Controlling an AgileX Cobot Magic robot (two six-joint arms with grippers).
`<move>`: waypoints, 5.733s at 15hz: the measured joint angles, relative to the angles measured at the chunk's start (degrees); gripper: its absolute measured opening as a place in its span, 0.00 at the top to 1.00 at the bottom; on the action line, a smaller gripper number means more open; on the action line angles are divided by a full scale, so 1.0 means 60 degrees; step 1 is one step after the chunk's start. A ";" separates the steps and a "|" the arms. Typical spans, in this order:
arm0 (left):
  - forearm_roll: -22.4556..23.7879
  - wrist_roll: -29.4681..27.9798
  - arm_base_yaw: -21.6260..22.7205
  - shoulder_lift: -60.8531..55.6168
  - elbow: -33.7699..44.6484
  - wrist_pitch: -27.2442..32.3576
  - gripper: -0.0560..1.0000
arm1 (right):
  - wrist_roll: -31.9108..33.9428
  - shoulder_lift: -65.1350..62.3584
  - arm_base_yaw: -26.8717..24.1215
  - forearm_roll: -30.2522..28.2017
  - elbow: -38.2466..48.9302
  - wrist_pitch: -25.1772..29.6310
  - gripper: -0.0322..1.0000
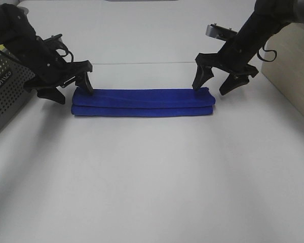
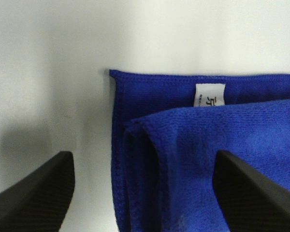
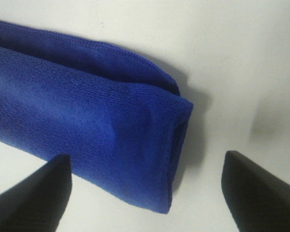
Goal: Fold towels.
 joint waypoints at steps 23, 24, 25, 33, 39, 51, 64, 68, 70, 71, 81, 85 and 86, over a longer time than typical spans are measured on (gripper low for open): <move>0.1079 -0.0898 -0.0220 -0.1041 -0.3113 0.3084 0.88 | 0.0000 0.0000 0.0000 -0.0057 0.0000 0.0086 0.18; 0.0678 -0.0898 -0.0420 -0.1041 -0.3151 0.3075 0.88 | 0.0000 0.0000 0.0000 -0.0057 0.0000 0.0095 0.18; 0.0392 -0.0974 -0.0697 -0.1022 -0.3151 0.3075 0.88 | 0.0000 0.0000 0.0000 -0.0057 0.0000 0.0124 0.18; 0.0115 -0.2320 -0.2473 0.0286 -0.3151 0.1337 0.88 | 0.0000 0.0000 0.0000 -0.0048 0.0000 0.0372 0.18; -0.0153 -0.3409 -0.2693 0.0659 -0.3151 0.0630 0.55 | 0.0000 0.0000 0.0000 0.0372 0.0000 0.0535 0.18; -0.0535 -0.1738 -0.1413 0.0172 -0.3151 0.0325 0.41 | -0.1872 0.0000 0.0000 0.4746 0.0000 0.1614 0.18; -0.0315 -0.1738 -0.1031 0.0143 -0.3151 0.1127 0.41 | -0.2960 0.1843 0.0773 0.7993 0.0000 0.1490 0.20; 0.0573 -0.1719 -0.1031 -0.0220 -0.3151 0.1642 0.41 | -0.2970 0.1576 0.0773 0.7725 0.0000 0.1537 0.20; 0.1451 -0.1709 -0.1031 -0.0745 -0.3151 0.2254 0.41 | -0.2951 0.0840 0.0773 0.7124 0.0000 0.1557 0.20; 0.1833 -0.1700 -0.1031 -0.0984 -0.3151 0.2607 0.41 | -0.2817 0.0315 0.0773 0.6618 0.0000 0.1566 0.20; 0.4507 -0.1728 -0.1681 -0.4240 -0.2015 0.4555 0.41 | -0.0353 -0.3734 0.0783 0.1117 0.0917 0.1614 0.20; 0.4736 -0.2139 -0.1767 -0.6990 0.0898 0.4574 0.41 | -0.0229 -0.6016 0.0783 -0.0248 0.3247 0.1623 0.20; 0.4756 -0.2235 -0.1767 -0.7792 0.1805 0.4574 0.41 | -0.0229 -0.6608 0.0783 -0.0497 0.3963 0.1623 0.20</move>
